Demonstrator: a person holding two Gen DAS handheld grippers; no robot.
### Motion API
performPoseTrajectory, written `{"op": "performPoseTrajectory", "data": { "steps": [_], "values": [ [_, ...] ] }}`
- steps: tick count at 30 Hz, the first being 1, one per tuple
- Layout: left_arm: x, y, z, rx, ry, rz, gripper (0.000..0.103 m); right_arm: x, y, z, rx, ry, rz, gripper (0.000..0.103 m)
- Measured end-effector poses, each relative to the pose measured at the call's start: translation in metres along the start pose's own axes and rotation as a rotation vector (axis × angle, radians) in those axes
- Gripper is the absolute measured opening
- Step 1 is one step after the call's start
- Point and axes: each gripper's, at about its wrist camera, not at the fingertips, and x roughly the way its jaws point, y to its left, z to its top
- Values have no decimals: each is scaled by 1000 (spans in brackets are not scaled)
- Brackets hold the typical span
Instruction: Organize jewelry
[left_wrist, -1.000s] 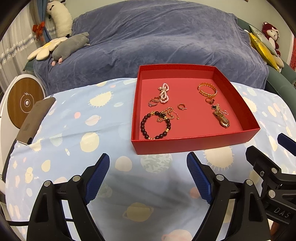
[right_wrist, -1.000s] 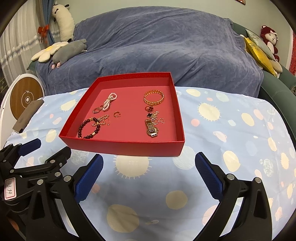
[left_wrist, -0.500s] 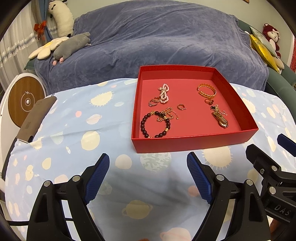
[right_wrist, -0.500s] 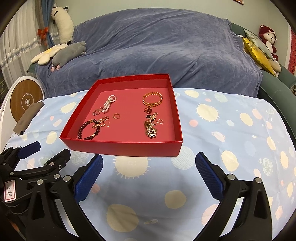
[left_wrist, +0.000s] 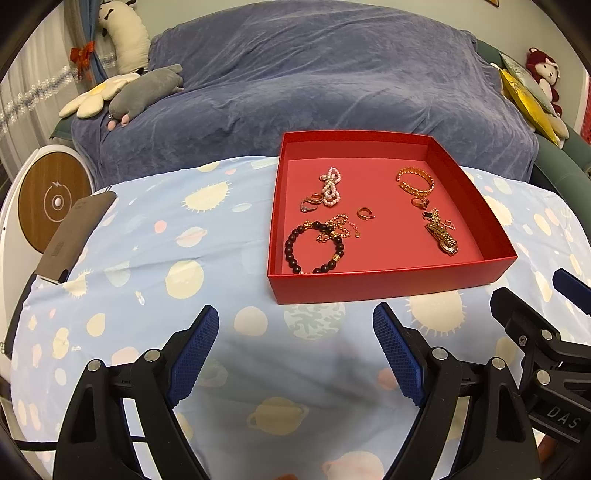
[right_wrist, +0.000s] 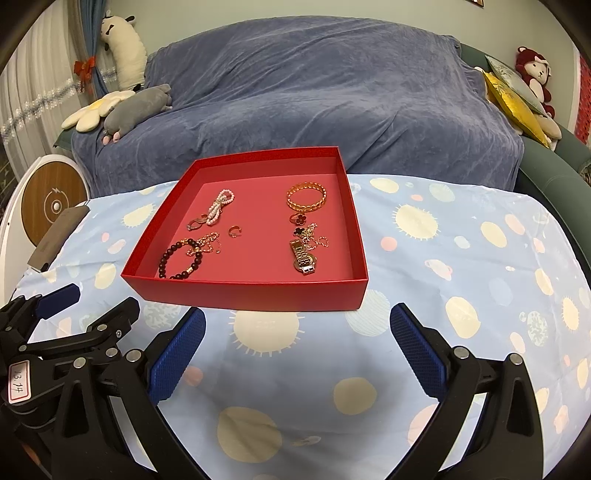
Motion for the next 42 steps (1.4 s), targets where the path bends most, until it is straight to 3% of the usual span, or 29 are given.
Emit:
{"op": "performPoseTrajectory", "data": {
  "steps": [42],
  "values": [
    [-5, 2, -3, -43, -5, -3, 83, -3, 2, -1, 2, -18, -1, 98]
  ]
}}
